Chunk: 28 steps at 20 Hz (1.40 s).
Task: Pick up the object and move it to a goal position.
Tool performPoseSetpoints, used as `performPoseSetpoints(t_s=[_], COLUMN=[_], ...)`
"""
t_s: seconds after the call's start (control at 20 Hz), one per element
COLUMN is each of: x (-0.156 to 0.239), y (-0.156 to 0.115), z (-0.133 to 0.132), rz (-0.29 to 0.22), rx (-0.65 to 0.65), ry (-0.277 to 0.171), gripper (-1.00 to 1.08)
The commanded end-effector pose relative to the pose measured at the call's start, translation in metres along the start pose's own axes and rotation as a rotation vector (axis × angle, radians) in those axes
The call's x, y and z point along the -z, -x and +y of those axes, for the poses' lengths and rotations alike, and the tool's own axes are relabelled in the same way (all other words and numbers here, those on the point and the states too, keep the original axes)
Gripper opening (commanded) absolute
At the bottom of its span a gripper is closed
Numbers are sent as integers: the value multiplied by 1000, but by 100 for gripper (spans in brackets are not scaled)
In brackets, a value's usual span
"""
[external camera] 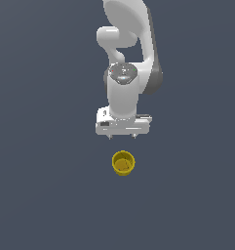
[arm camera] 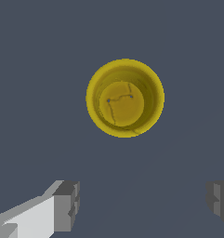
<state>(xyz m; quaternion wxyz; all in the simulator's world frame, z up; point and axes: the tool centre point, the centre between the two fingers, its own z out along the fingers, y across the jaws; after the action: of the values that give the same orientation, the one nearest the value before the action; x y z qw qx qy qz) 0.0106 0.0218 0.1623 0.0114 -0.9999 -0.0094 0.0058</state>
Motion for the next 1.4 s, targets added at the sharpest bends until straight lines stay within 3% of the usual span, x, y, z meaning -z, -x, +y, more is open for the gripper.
performPoseSetpoints(t_s=[0.0,0.8,1.35], x=[0,1,-8], y=[0,-2,-2], z=[0,-7,-6], rz=[0,3,-2], rx=[0,27,138], ry=[0,0,-27], gripper=[28,28,28])
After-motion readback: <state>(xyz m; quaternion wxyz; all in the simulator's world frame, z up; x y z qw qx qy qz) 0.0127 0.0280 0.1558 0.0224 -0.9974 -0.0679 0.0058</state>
